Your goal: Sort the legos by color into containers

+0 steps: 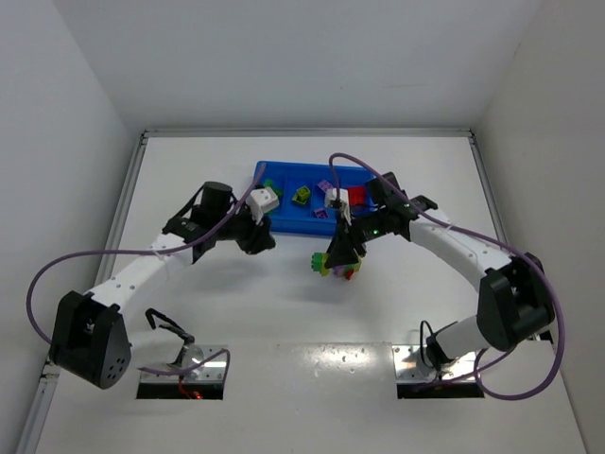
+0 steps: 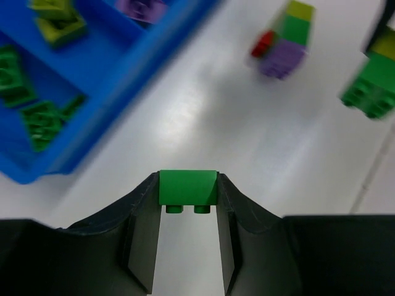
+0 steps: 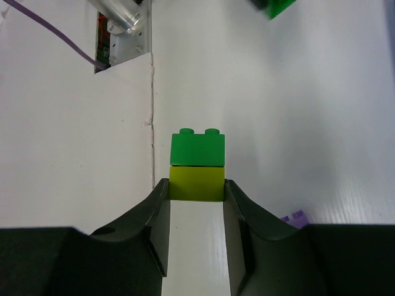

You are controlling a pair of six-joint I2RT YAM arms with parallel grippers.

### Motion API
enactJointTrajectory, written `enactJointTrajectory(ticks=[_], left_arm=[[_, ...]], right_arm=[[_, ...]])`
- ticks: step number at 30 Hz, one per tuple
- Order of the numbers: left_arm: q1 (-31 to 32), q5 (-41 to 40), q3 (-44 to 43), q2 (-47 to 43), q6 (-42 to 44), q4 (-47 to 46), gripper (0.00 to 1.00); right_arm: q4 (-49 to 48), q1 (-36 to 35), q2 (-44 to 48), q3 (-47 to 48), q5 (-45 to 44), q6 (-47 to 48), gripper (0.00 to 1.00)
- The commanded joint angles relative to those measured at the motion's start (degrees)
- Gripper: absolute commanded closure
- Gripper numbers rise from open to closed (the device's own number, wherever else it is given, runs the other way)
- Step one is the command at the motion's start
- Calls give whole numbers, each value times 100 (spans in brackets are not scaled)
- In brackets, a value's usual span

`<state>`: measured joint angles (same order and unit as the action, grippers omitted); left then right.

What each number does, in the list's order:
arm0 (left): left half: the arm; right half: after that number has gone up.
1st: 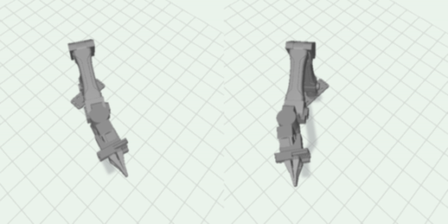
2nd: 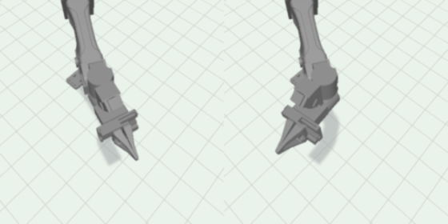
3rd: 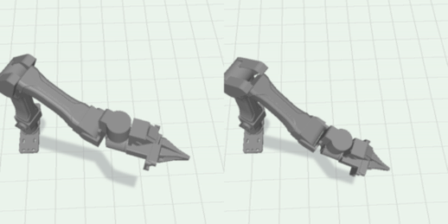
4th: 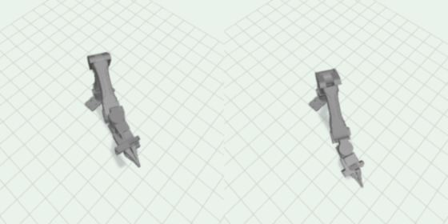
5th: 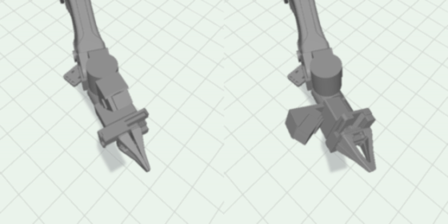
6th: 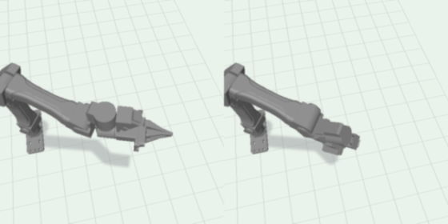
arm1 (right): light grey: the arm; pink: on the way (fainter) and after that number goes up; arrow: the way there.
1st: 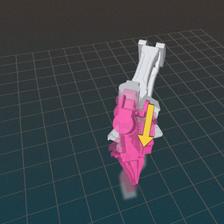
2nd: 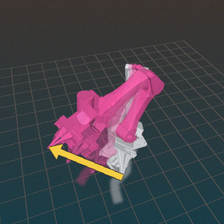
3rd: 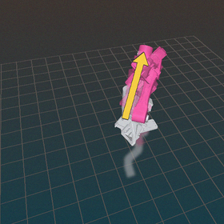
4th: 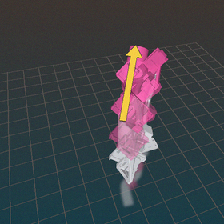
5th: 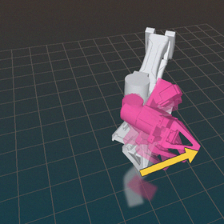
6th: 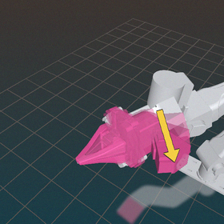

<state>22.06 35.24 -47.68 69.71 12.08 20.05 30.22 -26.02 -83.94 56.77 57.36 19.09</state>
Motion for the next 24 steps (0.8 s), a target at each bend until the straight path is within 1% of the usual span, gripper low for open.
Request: enactJointTrajectory(ticks=[1,5,6,10,12,13,15,16,17,18,19,20,22,23,24], left_arm=[[-71,-1474,-443,215,-618,-1135,100],[-71,-1950,-1102,972,-619,-1206,100],[-71,-1951,-1355,1348,-619,-1258,100],[-194,-2004,-1788,2106,-768,-1521,100],[-246,-2188,-1981,2414,-838,-1522,98],[-307,-2293,-2156,2703,-952,-1522,95],[-360,-2539,-2332,2985,-1058,-1522,91],[-361,-2540,-2534,3117,-1110,-1461,85],[-422,-2592,-2640,3249,-1189,-1347,67],[-474,-2593,-2719,3459,-1190,-1346,59],[-475,-2532,-2842,3531,-1268,-1294,48],[-536,-2462,-2843,3584,-1269,-1293,41],[-537,-2259,-2905,3584,-1269,-1241,36],[-537,-2085,-2905,3584,-1200,-1241,27],[-537,-2083,-2905,3584,-1199,-1171,25]], right_arm=[[-113,80,238,-26,91,139,100],[-165,132,238,-78,91,86,100],[-165,132,238,-79,91,86,100],[-165,132,238,-79,91,86,100],[-165,185,238,-79,91,86,100],[-165,185,238,-79,91,86,100],[-165,185,238,-79,91,86,100],[-165,185,238,-79,91,86,100],[-165,185,238,-131,91,86,100],[-165,237,238,-131,91,86,99],[-165,238,238,-131,91,86,99],[-165,238,238,-131,91,86,99],[-165,238,238,-131,91,86,99],[-165,238,238,-131,91,86,99],[-165,238,238,-131,91,86,99]])
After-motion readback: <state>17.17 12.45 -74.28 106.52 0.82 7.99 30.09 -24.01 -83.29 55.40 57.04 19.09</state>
